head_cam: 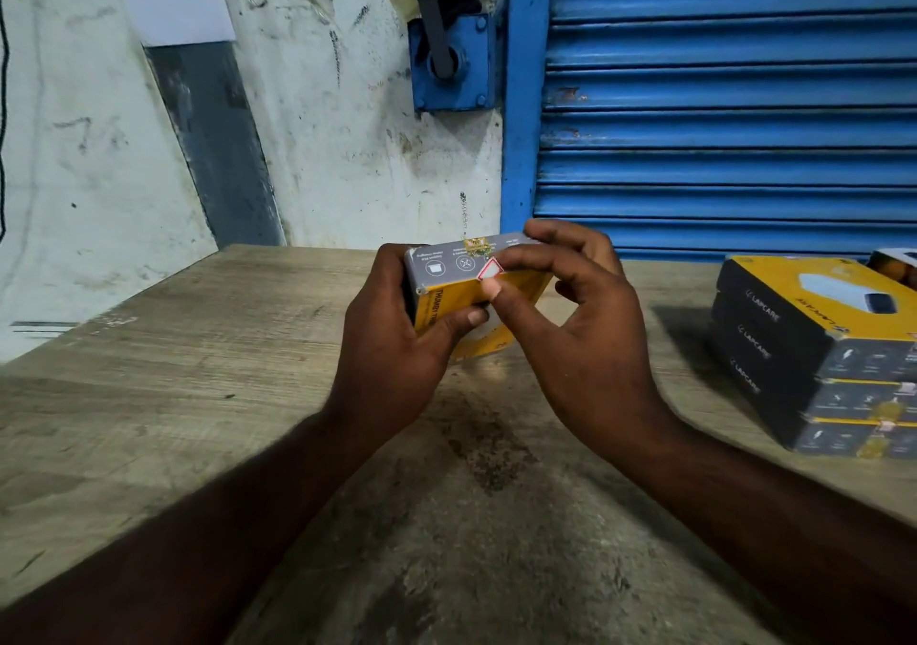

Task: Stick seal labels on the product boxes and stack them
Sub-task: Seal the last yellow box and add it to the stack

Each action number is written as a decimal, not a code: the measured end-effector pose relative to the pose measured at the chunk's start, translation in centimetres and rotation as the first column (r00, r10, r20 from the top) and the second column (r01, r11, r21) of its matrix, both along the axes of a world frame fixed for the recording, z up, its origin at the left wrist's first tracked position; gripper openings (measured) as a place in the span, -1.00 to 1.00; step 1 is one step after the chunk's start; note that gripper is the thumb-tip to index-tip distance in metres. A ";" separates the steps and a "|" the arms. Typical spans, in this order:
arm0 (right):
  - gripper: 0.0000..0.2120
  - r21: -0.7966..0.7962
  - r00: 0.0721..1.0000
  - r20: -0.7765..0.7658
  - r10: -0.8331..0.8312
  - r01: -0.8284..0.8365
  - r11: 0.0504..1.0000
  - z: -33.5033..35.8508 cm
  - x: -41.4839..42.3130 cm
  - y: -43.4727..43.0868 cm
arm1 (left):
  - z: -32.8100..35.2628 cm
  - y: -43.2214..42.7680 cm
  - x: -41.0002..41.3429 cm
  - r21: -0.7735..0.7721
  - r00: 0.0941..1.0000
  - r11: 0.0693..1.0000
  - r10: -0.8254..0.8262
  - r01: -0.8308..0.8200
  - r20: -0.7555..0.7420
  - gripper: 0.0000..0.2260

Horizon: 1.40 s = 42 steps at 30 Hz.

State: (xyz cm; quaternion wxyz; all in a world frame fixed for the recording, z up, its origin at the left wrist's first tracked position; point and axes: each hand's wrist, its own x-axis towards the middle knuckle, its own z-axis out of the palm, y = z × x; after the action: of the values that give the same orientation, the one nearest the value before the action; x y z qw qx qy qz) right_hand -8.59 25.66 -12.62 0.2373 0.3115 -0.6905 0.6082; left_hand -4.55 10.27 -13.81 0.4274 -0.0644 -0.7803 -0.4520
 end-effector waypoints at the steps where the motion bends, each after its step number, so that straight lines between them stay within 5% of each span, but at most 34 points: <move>1: -0.89 -0.004 1.000 -0.001 -0.008 0.008 1.000 0.0 0.0 0.1 | 0.0 0.0 0.0 -0.006 1.000 1.000 -0.004 0.004 0.002 -0.56; 11: -0.93 0.010 0.990 -0.143 0.016 -0.015 1.000 1.1 -0.3 0.7 | 0.2 0.0 0.4 -0.002 0.998 0.998 -0.060 0.060 0.016 -0.65; 24: -0.92 -0.096 0.965 -0.033 0.262 -0.264 0.960 2.1 -0.1 0.8 | 0.3 -0.1 0.1 0.073 0.995 0.993 -0.098 0.095 0.031 -0.71; 29: -0.95 0.081 0.971 -0.068 0.228 -0.222 0.972 2.5 -0.3 1.2 | 0.2 -0.2 0.1 0.082 0.994 0.990 -0.111 0.110 0.009 -0.66; 34: -0.93 0.338 0.959 -0.261 0.110 -0.016 0.941 3.1 -0.8 1.4 | 0.0 -0.3 -0.1 0.059 0.994 0.992 -0.112 0.112 -0.011 -0.65; 42: -0.92 0.362 0.956 -0.286 0.059 0.052 0.931 3.4 -0.7 1.4 | 0.0 -0.2 -0.1 0.066 0.992 0.989 -0.129 0.130 -0.009 -0.66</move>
State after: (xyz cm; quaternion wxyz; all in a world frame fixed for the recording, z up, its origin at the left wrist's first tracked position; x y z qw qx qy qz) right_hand -9.34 27.11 -9.24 0.2734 0.4379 -0.7483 0.4166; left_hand -4.68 10.03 -13.82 0.4010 -0.1018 -0.7579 -0.5043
